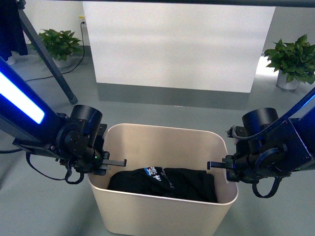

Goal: Move hamper under clothes hanger

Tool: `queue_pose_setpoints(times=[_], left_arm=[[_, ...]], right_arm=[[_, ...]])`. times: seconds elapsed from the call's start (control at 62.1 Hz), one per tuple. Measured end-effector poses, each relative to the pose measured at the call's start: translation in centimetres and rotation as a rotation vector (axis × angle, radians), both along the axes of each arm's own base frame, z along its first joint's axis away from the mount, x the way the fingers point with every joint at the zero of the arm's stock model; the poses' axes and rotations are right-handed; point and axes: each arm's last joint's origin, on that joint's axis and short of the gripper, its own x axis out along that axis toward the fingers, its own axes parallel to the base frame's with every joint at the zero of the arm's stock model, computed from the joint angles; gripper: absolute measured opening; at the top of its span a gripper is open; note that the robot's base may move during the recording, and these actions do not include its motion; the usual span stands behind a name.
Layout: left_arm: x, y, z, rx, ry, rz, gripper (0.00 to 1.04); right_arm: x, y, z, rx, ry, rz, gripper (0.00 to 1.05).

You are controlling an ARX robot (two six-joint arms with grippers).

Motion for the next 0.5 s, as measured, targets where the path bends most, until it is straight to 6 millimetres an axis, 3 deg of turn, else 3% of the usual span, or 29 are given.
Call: queue_pose_setpoints(times=[0.225, 0.499], left_arm=[[1.4, -0.3, 0.3, -0.001, 0.022, -0.008, 0.04], [0.6, -0.4, -0.4, -0.008, 0.070, 0.008, 0.04]], right_arm=[[0.6, 0.2, -0.2, -0.004, 0.009, -0.016, 0.03], [0.4, 0.2, -0.2, 0.003, 0.012, -0.010, 0.03]])
